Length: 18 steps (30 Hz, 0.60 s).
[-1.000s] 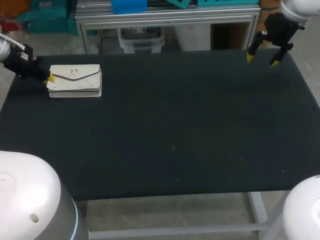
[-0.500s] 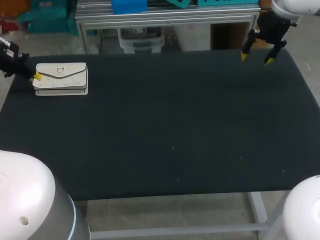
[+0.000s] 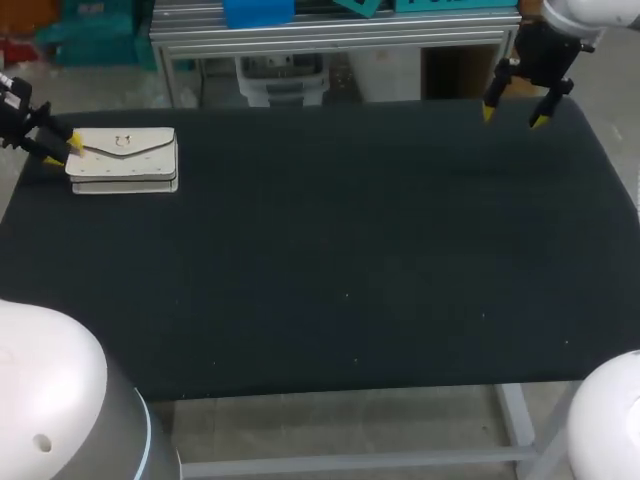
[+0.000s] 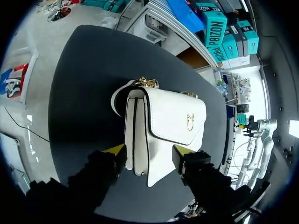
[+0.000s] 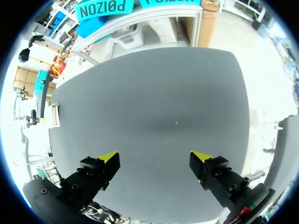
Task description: Pick up the bag, open it, inspect its contents, close it, and place it on the opposite side
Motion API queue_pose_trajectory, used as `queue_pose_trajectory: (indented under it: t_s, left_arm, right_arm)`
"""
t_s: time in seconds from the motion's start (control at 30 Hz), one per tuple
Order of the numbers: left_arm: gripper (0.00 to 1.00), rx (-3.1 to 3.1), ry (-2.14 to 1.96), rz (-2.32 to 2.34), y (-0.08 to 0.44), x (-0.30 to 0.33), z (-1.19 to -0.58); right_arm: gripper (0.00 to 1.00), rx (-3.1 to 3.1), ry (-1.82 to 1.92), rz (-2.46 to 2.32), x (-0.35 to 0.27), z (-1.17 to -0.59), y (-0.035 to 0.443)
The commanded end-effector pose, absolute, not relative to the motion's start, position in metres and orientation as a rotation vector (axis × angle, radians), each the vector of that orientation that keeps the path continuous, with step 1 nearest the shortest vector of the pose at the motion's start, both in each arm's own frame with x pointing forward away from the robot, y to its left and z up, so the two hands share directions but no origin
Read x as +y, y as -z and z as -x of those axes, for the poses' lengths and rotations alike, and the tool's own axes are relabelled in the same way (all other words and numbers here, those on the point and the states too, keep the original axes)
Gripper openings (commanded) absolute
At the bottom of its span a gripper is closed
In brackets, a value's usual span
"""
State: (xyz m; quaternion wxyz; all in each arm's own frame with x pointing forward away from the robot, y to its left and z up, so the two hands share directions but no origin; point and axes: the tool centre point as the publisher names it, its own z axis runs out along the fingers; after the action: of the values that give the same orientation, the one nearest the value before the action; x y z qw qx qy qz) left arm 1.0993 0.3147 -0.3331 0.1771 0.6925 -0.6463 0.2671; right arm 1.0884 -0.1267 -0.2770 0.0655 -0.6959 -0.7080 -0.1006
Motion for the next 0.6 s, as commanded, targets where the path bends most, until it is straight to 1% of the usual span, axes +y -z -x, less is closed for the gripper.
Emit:
queue_pose_trajectory:
  t_s: [0.03,0.6]
  left_arm:
    - [1.00,-1.909,-0.783,-2.102,0.303,0.293,-1.063]
    - [1.00,-2.120,-0.652,-2.266,0.246,0.241,-1.015]
  right_arm:
    - [1.00,-2.139,0.290,2.112,-0.128,-1.084,0.273]
    - [1.00,-2.156,0.217,2.176,-0.130,-1.068,0.260]
